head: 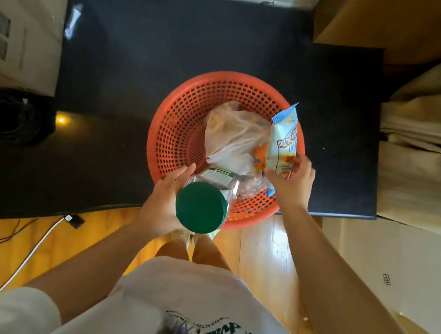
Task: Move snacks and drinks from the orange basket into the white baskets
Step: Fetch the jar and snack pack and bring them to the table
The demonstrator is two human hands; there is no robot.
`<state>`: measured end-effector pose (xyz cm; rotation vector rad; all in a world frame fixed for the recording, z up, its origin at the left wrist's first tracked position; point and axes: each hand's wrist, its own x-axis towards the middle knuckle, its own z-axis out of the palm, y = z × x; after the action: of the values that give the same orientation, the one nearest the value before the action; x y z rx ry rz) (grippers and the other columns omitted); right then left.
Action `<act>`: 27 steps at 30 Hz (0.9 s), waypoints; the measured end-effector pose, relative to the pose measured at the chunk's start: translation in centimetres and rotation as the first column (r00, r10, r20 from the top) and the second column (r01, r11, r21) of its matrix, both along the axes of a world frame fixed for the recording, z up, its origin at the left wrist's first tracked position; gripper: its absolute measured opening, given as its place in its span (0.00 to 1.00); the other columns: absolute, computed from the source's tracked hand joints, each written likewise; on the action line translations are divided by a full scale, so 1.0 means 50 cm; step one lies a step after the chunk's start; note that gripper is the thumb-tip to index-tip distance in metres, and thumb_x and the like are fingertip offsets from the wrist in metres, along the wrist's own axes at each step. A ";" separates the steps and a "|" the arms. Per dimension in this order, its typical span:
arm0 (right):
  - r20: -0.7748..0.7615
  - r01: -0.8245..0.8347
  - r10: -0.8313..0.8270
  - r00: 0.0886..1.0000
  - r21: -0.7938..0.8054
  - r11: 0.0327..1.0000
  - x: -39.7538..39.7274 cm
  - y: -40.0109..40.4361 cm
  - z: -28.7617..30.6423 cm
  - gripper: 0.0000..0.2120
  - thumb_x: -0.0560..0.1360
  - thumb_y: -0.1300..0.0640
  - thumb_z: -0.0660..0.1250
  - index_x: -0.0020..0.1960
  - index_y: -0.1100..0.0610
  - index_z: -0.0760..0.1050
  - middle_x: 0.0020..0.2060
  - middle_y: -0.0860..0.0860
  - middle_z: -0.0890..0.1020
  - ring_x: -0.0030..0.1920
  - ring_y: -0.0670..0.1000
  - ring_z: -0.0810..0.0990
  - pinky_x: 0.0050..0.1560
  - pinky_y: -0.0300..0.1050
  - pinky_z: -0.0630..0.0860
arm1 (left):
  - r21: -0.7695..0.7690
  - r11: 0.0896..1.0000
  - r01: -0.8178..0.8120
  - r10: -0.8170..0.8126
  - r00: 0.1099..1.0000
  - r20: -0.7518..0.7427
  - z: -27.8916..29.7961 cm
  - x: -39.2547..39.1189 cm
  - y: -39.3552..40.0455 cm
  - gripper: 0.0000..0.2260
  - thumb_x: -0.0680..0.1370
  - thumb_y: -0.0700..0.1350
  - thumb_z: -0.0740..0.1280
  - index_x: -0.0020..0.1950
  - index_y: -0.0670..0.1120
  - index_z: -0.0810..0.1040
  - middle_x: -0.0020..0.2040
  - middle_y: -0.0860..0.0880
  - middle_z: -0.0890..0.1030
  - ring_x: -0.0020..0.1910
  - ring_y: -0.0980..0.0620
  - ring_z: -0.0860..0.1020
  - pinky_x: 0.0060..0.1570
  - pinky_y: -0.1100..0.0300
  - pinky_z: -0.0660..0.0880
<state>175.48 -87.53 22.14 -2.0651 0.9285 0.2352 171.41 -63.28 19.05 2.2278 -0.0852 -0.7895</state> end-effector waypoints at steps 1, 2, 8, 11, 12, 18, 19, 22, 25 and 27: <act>-0.008 -0.014 0.014 1.000 -0.007 1.000 0.014 -0.003 -0.002 0.33 0.66 0.58 0.74 0.68 0.56 0.65 0.61 0.56 0.69 0.58 0.52 0.72 0.55 0.44 0.70 | -0.013 1.000 -0.016 0.016 1.000 -0.016 0.004 0.000 0.000 0.56 0.57 0.49 0.81 0.76 0.55 0.49 0.75 0.50 0.58 0.73 0.46 0.59 0.70 0.44 0.63; -0.018 -0.026 0.026 0.999 -0.011 1.000 0.024 -0.007 -0.005 0.34 0.66 0.58 0.74 0.68 0.56 0.64 0.62 0.56 0.69 0.59 0.53 0.72 0.55 0.44 0.70 | -0.042 0.999 -0.032 0.031 0.999 -0.029 0.007 -0.001 -0.001 0.56 0.58 0.50 0.81 0.75 0.59 0.47 0.75 0.54 0.56 0.74 0.49 0.57 0.71 0.46 0.61; -0.060 -0.089 0.089 0.994 0.006 0.996 0.047 -0.029 -0.010 0.34 0.67 0.56 0.74 0.69 0.56 0.64 0.63 0.57 0.69 0.59 0.55 0.74 0.50 0.40 0.68 | -0.173 0.985 -0.013 0.003 0.998 -0.058 0.032 0.019 -0.018 0.54 0.54 0.53 0.81 0.65 0.76 0.47 0.72 0.68 0.50 0.72 0.65 0.51 0.70 0.59 0.55; -0.060 -0.084 0.084 0.995 0.007 0.996 0.048 -0.037 -0.010 0.33 0.67 0.56 0.74 0.68 0.57 0.66 0.62 0.57 0.71 0.58 0.55 0.75 0.50 0.40 0.69 | -0.194 0.981 -0.004 -0.003 0.999 -0.035 0.034 0.030 -0.025 0.52 0.51 0.56 0.80 0.68 0.68 0.55 0.71 0.64 0.55 0.73 0.61 0.54 0.71 0.56 0.56; -0.060 -0.080 0.081 0.995 0.008 0.997 0.047 -0.040 -0.010 0.32 0.67 0.55 0.74 0.68 0.58 0.66 0.61 0.57 0.72 0.58 0.55 0.75 0.51 0.41 0.70 | -0.208 0.978 -0.016 0.007 0.999 -0.043 0.034 0.033 -0.028 0.52 0.51 0.56 0.80 0.68 0.66 0.55 0.70 0.63 0.57 0.73 0.60 0.56 0.72 0.55 0.57; -0.014 -0.001 0.002 1.000 0.089 0.996 0.033 -0.057 0.003 0.25 0.67 0.53 0.74 0.60 0.57 0.70 0.54 0.52 0.78 0.50 0.50 0.78 0.47 0.42 0.74 | -0.311 0.929 -0.202 0.146 0.970 -0.196 0.062 0.056 -0.069 0.43 0.51 0.52 0.81 0.58 0.69 0.62 0.59 0.62 0.70 0.58 0.72 0.71 0.52 0.77 0.70; 0.006 0.034 -0.035 0.999 0.123 0.992 0.027 -0.060 0.011 0.24 0.67 0.53 0.74 0.59 0.57 0.70 0.52 0.51 0.78 0.49 0.49 0.78 0.47 0.42 0.75 | -0.313 0.915 -0.256 0.198 0.958 -0.205 0.069 0.061 -0.077 0.41 0.50 0.51 0.81 0.57 0.66 0.64 0.58 0.61 0.72 0.56 0.71 0.73 0.51 0.75 0.72; 0.052 0.120 -0.140 0.989 0.284 0.951 -0.001 -0.071 0.043 0.19 0.69 0.55 0.73 0.57 0.56 0.72 0.49 0.48 0.80 0.47 0.48 0.80 0.50 0.45 0.78 | -0.331 0.880 -0.341 0.290 0.937 -0.194 0.095 0.075 -0.094 0.39 0.50 0.46 0.81 0.54 0.62 0.66 0.56 0.60 0.72 0.54 0.68 0.74 0.49 0.70 0.74; 0.104 0.167 -0.246 0.964 0.485 0.858 -0.049 -0.079 0.084 0.10 0.70 0.56 0.72 0.50 0.50 0.75 0.46 0.47 0.83 0.45 0.46 0.83 0.46 0.42 0.80 | -0.402 0.848 -0.344 0.293 0.938 -0.184 0.129 0.085 -0.096 0.38 0.52 0.41 0.80 0.57 0.59 0.67 0.58 0.58 0.73 0.56 0.65 0.75 0.52 0.68 0.74; 0.114 0.207 -0.316 0.942 0.544 0.813 -0.089 -0.077 0.111 0.08 0.71 0.57 0.71 0.47 0.48 0.76 0.43 0.45 0.83 0.43 0.45 0.84 0.41 0.39 0.81 | -0.462 0.823 -0.331 0.275 0.943 -0.186 0.155 0.095 -0.090 0.39 0.51 0.41 0.79 0.58 0.55 0.68 0.58 0.53 0.75 0.56 0.62 0.77 0.52 0.67 0.75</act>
<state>171.05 -91.41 27.70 -1.4053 0.8945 0.1112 176.14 -67.78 26.80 1.6566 0.1145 -0.6279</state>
